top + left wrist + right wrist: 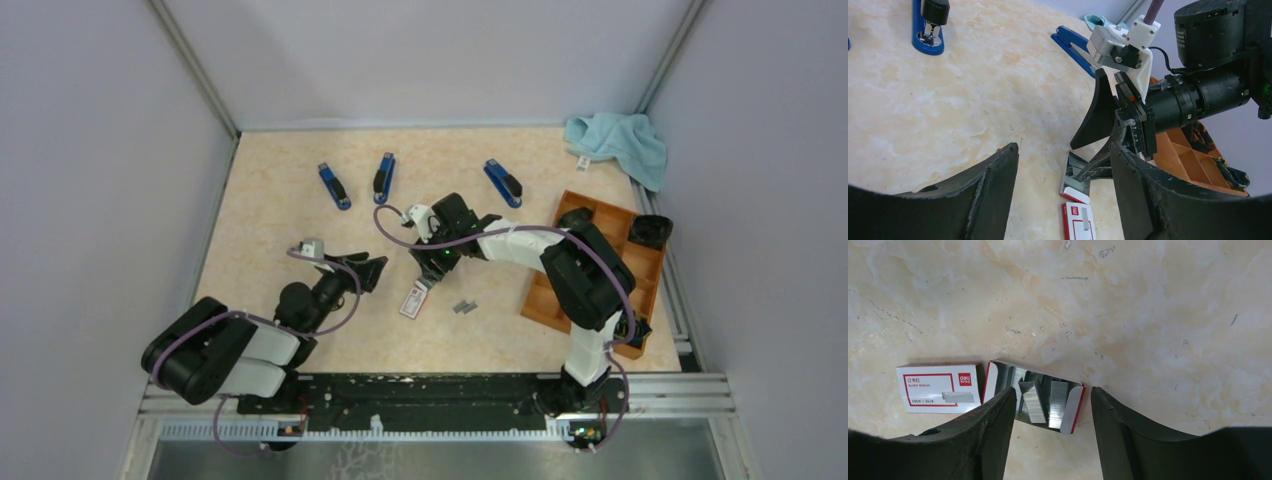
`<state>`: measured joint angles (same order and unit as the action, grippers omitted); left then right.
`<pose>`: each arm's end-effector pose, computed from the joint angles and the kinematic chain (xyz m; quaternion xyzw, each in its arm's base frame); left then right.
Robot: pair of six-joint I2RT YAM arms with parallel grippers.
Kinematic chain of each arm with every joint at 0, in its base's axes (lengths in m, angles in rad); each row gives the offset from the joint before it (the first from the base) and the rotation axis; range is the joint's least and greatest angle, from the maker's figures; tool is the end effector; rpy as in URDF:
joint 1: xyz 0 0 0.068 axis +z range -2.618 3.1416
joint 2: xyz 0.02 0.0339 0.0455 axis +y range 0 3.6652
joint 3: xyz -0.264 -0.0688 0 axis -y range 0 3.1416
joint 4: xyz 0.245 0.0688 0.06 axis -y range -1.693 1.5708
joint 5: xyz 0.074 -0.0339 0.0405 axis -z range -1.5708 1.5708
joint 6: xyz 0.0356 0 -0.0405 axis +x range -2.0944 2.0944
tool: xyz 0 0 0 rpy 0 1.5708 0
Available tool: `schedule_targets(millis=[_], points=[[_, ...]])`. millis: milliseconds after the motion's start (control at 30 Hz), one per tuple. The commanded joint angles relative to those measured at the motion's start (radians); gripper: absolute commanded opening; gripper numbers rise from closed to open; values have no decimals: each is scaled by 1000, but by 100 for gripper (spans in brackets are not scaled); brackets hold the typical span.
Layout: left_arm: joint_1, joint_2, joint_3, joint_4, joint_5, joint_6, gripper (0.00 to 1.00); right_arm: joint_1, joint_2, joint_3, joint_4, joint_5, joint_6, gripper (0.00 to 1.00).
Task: Unload the staples from the stapler
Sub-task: Adjust the staple in the staple box.
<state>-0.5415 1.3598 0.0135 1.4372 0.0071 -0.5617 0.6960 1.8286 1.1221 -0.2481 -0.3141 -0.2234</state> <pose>0.1600 -0.0965 0.1561 -0.0042 0.6742 -0.3890 0.6277 0.2807 0.2488 0.1673 -0.4601 0.8224 0.2150 0.2563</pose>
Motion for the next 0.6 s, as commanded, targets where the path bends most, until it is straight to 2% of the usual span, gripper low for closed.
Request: schedule_targets(millis=[0, 267, 367, 567], points=[[5, 9, -70, 74, 0, -9, 73, -9, 9, 44, 20, 9, 5, 57], [4, 10, -73, 80, 0, -10, 73, -9, 17, 42, 20, 26, -1, 56], [5, 11, -73, 81, 0, -10, 73, -9, 17, 44, 20, 34, -3, 52], [5, 12, -73, 84, 1, -11, 73, -8, 5, 41, 23, 52, -9, 50]])
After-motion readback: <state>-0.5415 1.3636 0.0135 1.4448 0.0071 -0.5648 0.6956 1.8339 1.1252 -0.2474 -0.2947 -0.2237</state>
